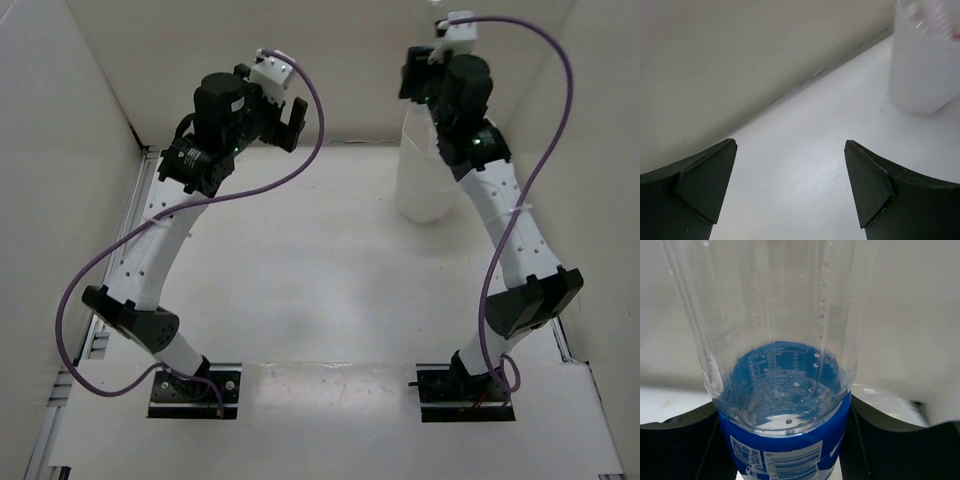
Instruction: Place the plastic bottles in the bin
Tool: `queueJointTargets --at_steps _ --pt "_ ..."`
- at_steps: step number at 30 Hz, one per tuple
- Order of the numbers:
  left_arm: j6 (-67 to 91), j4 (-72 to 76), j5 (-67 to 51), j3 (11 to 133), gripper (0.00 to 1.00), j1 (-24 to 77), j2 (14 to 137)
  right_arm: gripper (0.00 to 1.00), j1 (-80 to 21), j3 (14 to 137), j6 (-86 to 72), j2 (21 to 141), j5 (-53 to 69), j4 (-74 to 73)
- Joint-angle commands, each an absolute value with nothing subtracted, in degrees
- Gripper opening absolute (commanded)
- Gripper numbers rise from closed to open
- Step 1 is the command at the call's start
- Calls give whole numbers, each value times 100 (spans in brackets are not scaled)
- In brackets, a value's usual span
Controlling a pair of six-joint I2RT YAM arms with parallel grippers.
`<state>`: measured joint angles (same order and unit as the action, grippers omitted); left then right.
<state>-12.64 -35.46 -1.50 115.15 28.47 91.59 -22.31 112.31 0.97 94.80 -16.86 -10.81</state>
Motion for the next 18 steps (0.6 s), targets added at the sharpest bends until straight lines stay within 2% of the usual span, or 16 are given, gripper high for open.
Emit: queueJointTargets --at_steps 1,5,8,12,16,17,18 --pt "-1635 -3683 923 10638 100 2647 8632 0 -1820 11698 377 9589 -2662 -2003" --pt "-1574 -3683 940 8909 100 2224 8070 0 -1338 11550 -69 9642 -3005 -2627" --pt "-1521 -3683 1090 8063 100 1961 7849 0 -1021 10865 -482 9466 -2998 -2716" --pt "-1521 -3630 1020 7551 100 1715 7524 0 -748 10415 -633 9456 -2383 -2602" --pt "-1582 -3630 871 7322 100 1573 7296 0 -694 10354 -633 9747 -2697 -2680" --pt "-1582 -3630 870 7321 100 1512 7295 1 -694 10354 -755 9817 -2698 -2681" --pt "-1582 -3630 870 7243 100 1460 7234 8 -642 10354 -808 9817 -2698 -2742"
